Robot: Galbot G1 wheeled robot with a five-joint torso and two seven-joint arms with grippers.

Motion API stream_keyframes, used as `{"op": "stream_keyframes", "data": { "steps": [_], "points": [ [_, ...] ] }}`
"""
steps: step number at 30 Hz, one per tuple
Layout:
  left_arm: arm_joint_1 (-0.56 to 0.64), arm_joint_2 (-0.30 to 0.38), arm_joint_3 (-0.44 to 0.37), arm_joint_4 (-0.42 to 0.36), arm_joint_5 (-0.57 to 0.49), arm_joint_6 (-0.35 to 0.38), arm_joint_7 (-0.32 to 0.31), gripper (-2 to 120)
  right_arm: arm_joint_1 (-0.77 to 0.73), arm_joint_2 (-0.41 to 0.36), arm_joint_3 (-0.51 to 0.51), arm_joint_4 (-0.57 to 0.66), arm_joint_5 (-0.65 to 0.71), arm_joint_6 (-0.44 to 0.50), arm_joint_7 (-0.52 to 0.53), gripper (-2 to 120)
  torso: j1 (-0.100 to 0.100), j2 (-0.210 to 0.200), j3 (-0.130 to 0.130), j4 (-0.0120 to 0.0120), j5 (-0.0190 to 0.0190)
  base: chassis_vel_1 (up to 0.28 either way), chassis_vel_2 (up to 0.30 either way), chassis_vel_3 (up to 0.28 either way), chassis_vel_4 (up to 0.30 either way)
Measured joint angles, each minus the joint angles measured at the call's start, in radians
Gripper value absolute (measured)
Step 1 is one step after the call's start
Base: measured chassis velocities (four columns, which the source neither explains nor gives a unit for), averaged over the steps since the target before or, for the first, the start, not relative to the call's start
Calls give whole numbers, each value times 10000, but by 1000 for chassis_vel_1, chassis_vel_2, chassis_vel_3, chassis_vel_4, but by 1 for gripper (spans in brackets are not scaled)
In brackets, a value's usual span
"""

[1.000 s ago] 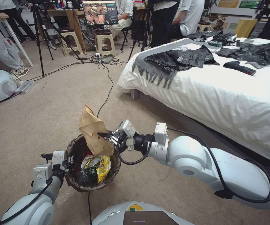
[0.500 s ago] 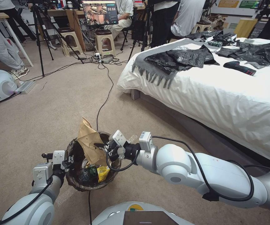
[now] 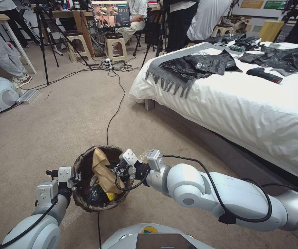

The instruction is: Pick up the trash bin, then pick up the garbage from the floor and place it into the trash bin.

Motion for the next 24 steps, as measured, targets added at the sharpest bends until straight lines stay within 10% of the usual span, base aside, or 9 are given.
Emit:
{"op": "stream_keyframes", "data": {
  "steps": [24],
  "points": [
    [-74,-167,-25,0,17,-27,2,3,-292,-174,1565,870,146,374,688,100,0,0,0,0,2,0,0,0,0]
  ]
}}
